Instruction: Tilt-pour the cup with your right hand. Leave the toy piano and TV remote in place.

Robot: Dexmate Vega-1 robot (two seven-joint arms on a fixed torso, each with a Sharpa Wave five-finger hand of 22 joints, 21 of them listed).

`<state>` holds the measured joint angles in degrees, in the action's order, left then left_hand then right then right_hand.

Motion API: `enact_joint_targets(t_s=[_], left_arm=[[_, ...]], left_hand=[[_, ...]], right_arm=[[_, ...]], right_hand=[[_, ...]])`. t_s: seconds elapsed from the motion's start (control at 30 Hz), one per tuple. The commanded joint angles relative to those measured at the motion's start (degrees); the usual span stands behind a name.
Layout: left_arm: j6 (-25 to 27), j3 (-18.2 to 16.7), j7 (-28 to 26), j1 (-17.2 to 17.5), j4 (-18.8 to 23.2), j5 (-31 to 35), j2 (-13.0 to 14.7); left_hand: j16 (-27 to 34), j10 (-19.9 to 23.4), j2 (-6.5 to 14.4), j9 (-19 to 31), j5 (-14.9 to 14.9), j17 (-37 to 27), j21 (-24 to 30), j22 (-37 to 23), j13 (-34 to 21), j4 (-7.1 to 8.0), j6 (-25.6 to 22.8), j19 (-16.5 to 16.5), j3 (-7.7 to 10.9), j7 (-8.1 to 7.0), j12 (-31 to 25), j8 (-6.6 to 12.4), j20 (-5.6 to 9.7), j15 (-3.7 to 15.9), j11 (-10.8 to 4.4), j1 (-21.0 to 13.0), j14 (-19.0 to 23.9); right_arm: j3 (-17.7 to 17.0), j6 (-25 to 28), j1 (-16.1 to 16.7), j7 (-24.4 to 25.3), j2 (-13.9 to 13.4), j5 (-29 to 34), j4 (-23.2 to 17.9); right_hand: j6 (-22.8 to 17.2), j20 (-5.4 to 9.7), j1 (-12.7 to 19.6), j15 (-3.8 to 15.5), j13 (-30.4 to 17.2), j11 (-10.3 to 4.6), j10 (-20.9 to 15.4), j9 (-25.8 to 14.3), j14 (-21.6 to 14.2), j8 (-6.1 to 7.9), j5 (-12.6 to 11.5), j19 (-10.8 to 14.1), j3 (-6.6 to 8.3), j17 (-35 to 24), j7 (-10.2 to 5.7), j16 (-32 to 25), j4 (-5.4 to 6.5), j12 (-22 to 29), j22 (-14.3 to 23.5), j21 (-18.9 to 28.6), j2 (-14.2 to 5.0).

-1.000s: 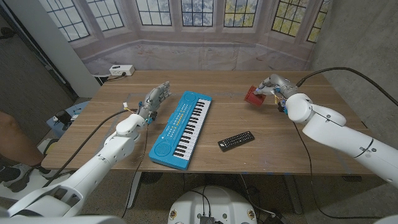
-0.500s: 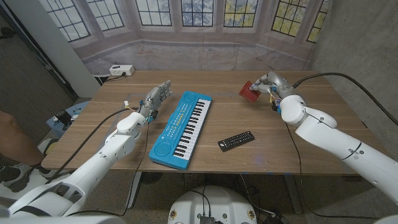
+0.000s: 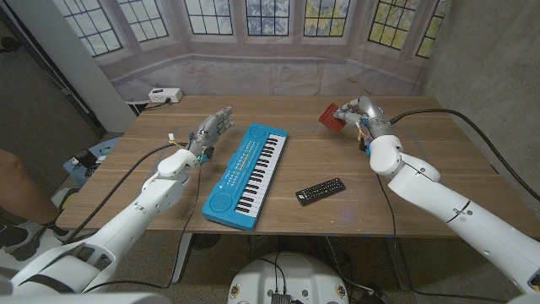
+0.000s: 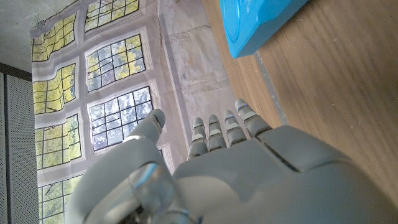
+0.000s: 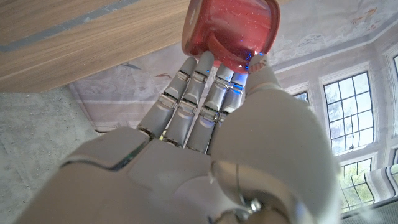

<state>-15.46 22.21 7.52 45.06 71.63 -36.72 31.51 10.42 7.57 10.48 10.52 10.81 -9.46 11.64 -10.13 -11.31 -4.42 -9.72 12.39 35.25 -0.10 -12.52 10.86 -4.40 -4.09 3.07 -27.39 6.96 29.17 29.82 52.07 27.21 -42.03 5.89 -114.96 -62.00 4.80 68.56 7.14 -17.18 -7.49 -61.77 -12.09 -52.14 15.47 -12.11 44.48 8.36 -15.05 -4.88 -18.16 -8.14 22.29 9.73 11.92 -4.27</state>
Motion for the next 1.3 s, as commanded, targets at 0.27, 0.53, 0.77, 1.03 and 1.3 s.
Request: enact_joint_targets(t_s=[0.27,0.53,0.77,1.03,1.3], left_arm=[[0.5,0.1,1.6,-1.1,-0.2,-0.1,0.7],[1.0,-0.1,2.0,-0.9,0.5,-0.6,1.1],[1.2,-0.3,2.0,-0.6,1.4,-0.8,1.4],[2.5,-0.6,1.3,0.4,3.7,-1.0,2.5],[3.1,-0.5,1.2,0.5,4.6,-0.9,2.9]], left_hand=[[-0.1,0.2,0.0,0.3,0.2,-0.3,0.0,0.0,-0.2,0.06,-0.3,0.3,0.16,0.25,0.2,0.00,-0.13,-0.04,0.09,-0.5,0.4],[-0.1,0.2,0.0,0.3,0.2,-0.3,0.0,0.0,-0.2,0.07,-0.3,0.3,0.16,0.23,0.2,-0.02,-0.17,-0.05,0.03,-0.5,0.4],[-0.1,0.2,0.0,0.3,0.2,-0.3,0.0,0.0,-0.2,0.09,-0.3,0.3,0.18,0.25,0.2,-0.02,-0.22,-0.06,0.18,-0.5,0.4],[-0.1,0.2,0.0,0.3,0.2,-0.3,0.0,0.0,-0.2,0.09,-0.3,0.5,0.18,0.20,0.2,-0.03,-0.15,-0.11,0.04,-0.5,0.5],[-0.1,0.3,0.0,0.3,0.2,-0.3,0.0,-0.1,-0.2,0.12,-0.3,0.5,0.23,0.21,0.2,-0.03,-0.18,-0.11,0.16,-0.5,0.5]], right_arm=[[0.4,-6.5,2.0,10.0,9.5,1.2,5.5],[0.5,-10.7,2.3,15.6,15.1,0.6,9.5],[0.8,-14.1,1.5,18.0,17.5,0.9,12.7],[1.0,-18.0,1.0,20.6,20.5,0.1,16.7],[1.1,-21.1,0.9,23.3,23.4,-0.7,20.3]], right_hand=[[-0.2,3.96,0.1,5.73,-0.1,0.31,-0.3,-0.2,-0.5,0.19,-0.3,0.0,-0.02,-0.2,0.31,0.1,-0.02,-0.3,0.3,-0.3,-0.64],[-0.1,4.00,0.2,5.76,-0.1,0.44,-0.3,-0.3,-0.6,0.12,-0.3,0.0,-0.06,-0.3,0.27,0.1,-0.07,-0.3,0.3,-0.3,-0.70],[-0.1,4.00,0.3,5.76,-0.2,0.45,-0.4,-0.3,-0.5,0.08,-0.2,-0.1,-0.11,-0.3,0.35,0.1,-0.10,-0.3,0.3,-0.3,-0.70],[-0.2,3.96,0.4,5.76,-0.1,0.41,-0.4,-0.3,-0.5,0.06,-0.2,0.0,-0.13,-0.4,0.14,0.1,-0.14,-0.4,0.3,-0.3,-0.75],[-0.4,3.99,0.4,5.74,-0.1,0.53,-0.5,-0.3,-0.6,0.11,-0.2,-0.1,-0.13,-0.5,0.30,0.0,-0.12,-0.4,0.3,-0.3,-0.88]])
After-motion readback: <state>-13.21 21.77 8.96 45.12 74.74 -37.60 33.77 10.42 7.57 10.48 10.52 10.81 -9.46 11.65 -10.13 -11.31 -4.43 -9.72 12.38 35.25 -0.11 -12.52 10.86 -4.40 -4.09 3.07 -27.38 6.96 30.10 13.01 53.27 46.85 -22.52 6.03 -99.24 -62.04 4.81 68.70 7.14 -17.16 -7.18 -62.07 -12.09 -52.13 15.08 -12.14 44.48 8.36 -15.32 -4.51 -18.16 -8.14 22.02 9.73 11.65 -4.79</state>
